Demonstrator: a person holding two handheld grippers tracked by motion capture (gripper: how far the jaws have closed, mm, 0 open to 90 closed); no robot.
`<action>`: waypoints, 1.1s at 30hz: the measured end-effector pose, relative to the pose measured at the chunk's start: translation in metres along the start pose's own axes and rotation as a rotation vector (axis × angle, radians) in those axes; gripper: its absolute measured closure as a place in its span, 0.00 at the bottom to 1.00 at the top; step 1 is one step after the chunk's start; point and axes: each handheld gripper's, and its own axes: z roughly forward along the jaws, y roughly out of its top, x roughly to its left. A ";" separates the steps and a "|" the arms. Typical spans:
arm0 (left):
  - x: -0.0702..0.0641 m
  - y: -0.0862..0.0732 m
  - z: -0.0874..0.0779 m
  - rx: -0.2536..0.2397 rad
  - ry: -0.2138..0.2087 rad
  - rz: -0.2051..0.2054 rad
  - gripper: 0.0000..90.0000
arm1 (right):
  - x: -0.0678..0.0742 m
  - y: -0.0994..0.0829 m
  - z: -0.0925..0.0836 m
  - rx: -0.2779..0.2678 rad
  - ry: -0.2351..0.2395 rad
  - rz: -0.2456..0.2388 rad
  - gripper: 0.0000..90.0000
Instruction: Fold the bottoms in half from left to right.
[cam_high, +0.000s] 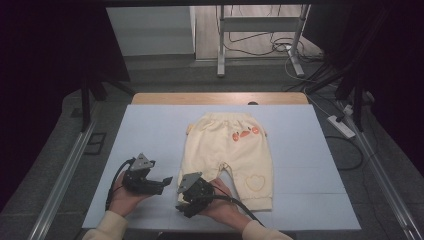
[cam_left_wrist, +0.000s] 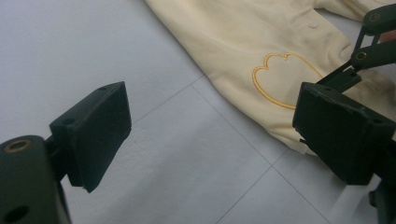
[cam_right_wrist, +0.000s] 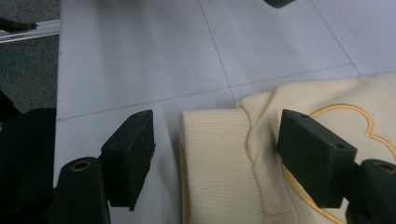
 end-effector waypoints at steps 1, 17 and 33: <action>0.000 0.000 0.000 0.001 0.001 0.000 0.13 | 0.000 0.000 0.001 0.003 -0.003 -0.001 0.32; 0.001 0.000 0.001 0.008 0.005 -0.011 0.13 | -0.007 -0.005 -0.004 0.036 -0.053 -0.007 0.73; 0.003 0.000 0.001 0.004 0.016 -0.015 0.14 | -0.013 -0.005 -0.015 0.001 -0.024 0.047 0.86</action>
